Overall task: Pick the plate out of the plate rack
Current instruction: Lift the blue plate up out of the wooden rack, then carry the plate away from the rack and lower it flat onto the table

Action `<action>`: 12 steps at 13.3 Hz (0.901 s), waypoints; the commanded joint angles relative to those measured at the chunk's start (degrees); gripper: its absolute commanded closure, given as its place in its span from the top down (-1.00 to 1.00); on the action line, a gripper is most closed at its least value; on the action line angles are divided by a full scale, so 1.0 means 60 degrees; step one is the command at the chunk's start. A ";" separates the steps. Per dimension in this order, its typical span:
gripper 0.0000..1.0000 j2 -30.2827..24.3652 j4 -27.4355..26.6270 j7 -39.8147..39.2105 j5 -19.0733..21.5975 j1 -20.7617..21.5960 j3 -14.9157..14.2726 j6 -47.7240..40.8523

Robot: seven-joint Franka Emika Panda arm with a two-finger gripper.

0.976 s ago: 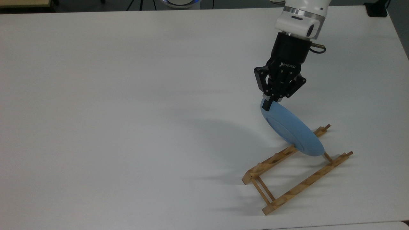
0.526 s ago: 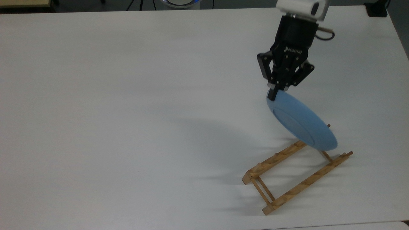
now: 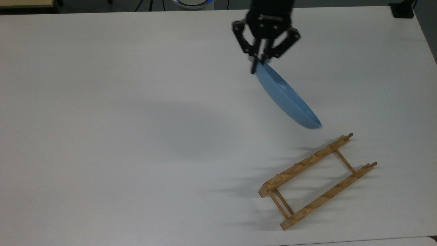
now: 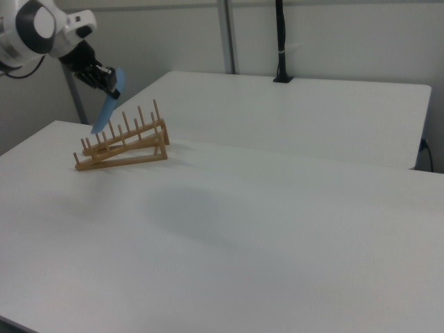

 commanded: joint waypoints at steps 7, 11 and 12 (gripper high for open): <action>-1.00 -0.0891 -0.0975 -0.8184 0.4155 -0.3152 -0.1141 -0.4121; -1.00 -0.0584 -0.1886 -0.9464 0.4406 -0.4108 -0.1156 -0.3975; -1.00 -0.0278 -0.1989 -0.9580 0.4391 -0.4385 -0.1243 -0.3961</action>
